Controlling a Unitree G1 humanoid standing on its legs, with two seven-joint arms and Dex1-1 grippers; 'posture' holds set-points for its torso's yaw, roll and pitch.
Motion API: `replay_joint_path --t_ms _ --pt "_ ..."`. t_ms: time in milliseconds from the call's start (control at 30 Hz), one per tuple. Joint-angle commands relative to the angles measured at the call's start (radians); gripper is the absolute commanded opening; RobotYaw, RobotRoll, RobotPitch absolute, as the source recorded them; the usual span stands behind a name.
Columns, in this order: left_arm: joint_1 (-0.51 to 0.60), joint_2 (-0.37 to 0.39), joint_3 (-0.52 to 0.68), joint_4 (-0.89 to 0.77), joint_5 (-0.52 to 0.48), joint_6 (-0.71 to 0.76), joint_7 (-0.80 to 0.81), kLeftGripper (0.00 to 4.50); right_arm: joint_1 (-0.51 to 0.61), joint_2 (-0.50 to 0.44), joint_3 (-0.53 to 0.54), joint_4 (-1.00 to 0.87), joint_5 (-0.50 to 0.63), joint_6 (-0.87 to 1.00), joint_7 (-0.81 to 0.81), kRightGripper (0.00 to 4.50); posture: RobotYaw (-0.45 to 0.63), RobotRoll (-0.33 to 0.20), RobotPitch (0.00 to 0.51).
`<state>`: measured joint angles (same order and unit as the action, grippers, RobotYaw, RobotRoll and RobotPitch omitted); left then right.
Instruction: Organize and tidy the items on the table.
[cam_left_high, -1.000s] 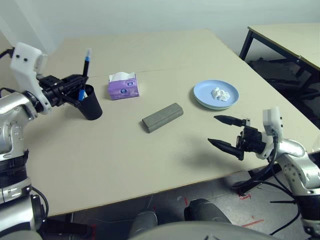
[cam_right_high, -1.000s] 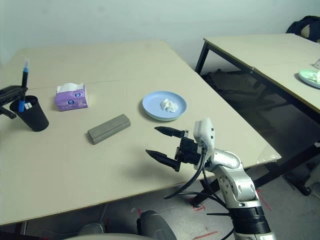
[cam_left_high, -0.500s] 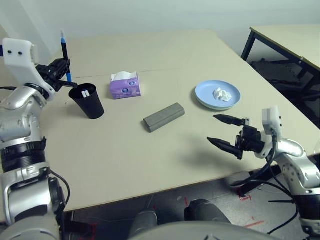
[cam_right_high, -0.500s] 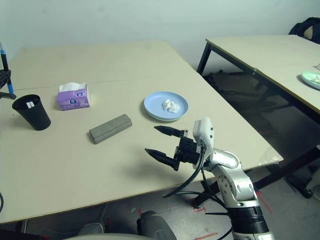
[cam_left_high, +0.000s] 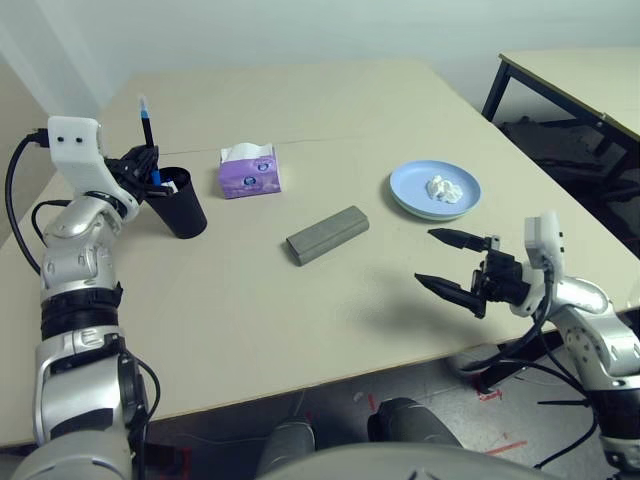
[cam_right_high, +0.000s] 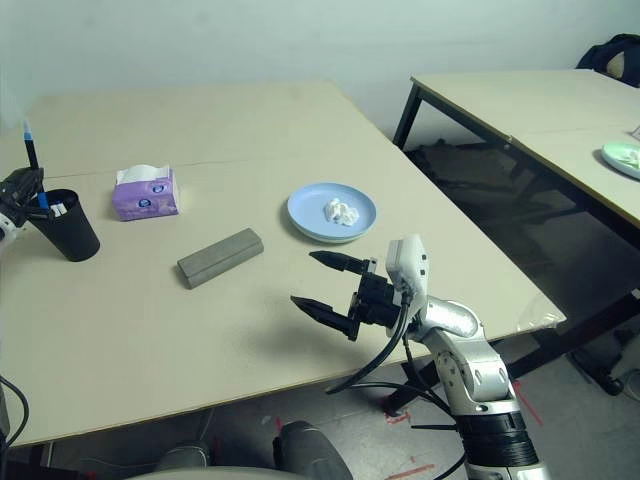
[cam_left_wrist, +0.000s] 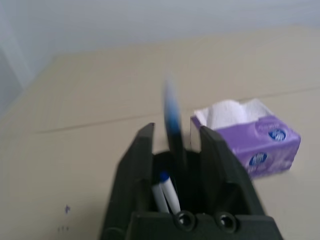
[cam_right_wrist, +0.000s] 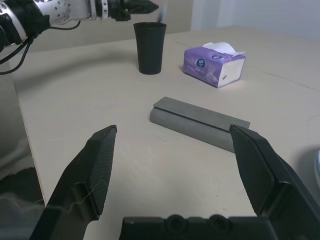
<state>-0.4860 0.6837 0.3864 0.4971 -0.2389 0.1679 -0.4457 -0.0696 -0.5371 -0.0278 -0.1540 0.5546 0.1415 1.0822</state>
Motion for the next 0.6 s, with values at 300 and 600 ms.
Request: replay_joint_path --t_ms 300,600 --pt "0.075 0.006 0.047 -0.170 -0.082 0.073 -0.022 4.47 -0.019 -0.003 -0.015 0.005 0.006 0.012 -0.007 4.50 -0.14 0.000 0.000" --pt "0.194 0.047 0.191 -0.342 -0.184 0.133 -0.022 4.47 -0.046 0.019 -0.096 0.048 -0.062 -0.034 -0.178 4.50 -0.12 0.000 0.000"
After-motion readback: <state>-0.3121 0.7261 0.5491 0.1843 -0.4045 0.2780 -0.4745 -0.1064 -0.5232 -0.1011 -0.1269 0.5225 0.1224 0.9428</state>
